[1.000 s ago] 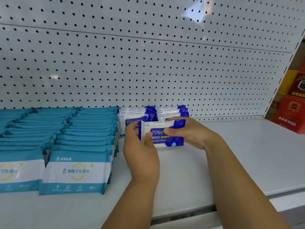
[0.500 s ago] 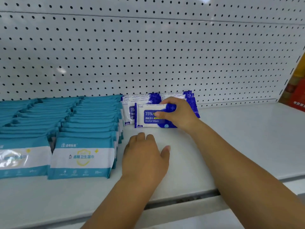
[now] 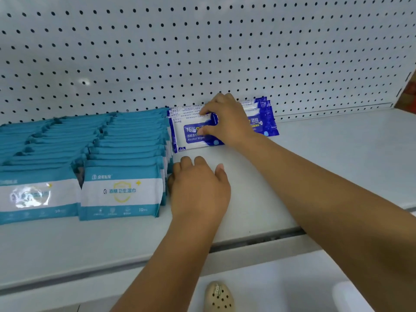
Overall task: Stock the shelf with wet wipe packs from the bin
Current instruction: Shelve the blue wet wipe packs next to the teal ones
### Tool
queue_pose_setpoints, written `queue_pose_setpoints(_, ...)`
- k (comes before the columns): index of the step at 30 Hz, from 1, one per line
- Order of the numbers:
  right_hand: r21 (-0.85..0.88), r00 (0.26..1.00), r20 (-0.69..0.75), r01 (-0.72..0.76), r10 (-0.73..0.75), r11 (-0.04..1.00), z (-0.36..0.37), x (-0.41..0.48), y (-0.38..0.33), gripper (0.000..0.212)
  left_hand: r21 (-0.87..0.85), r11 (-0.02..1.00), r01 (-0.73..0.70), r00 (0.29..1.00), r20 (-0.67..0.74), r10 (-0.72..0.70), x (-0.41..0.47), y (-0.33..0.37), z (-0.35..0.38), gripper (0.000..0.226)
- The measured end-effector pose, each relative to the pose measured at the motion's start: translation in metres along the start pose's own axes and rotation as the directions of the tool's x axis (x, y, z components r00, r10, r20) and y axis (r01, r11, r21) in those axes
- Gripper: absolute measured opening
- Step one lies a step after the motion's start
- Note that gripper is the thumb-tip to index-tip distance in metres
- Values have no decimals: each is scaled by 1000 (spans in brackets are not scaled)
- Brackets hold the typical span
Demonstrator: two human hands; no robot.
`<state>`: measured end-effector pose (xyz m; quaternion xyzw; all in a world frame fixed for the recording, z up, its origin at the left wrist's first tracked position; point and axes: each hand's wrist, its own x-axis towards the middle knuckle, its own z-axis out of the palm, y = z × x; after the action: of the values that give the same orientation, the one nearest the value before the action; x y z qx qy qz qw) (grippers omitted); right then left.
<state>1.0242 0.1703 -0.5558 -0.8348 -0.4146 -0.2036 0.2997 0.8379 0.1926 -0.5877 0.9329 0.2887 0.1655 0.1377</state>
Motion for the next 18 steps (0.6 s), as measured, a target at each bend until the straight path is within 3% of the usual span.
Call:
queue_pose_setpoints(8, 51, 1000, -17, 8, -7, 999, -7, -11, -2, 54, 29, 1000, 1, 1000, -26, 0, 2, 0, 4, 48)
queue_pose_setpoints(16, 50, 996, 35, -82, 80, 995, -85, -62, -7, 47, 43, 997, -61, 998, -13, 61, -2, -1, -4, 54)
queue_pose_setpoints(18, 4, 988, 81, -132, 131, 991, -107, -86, -8, 49, 41, 990, -133, 989, -58, 135, -6, 1, -8, 53)
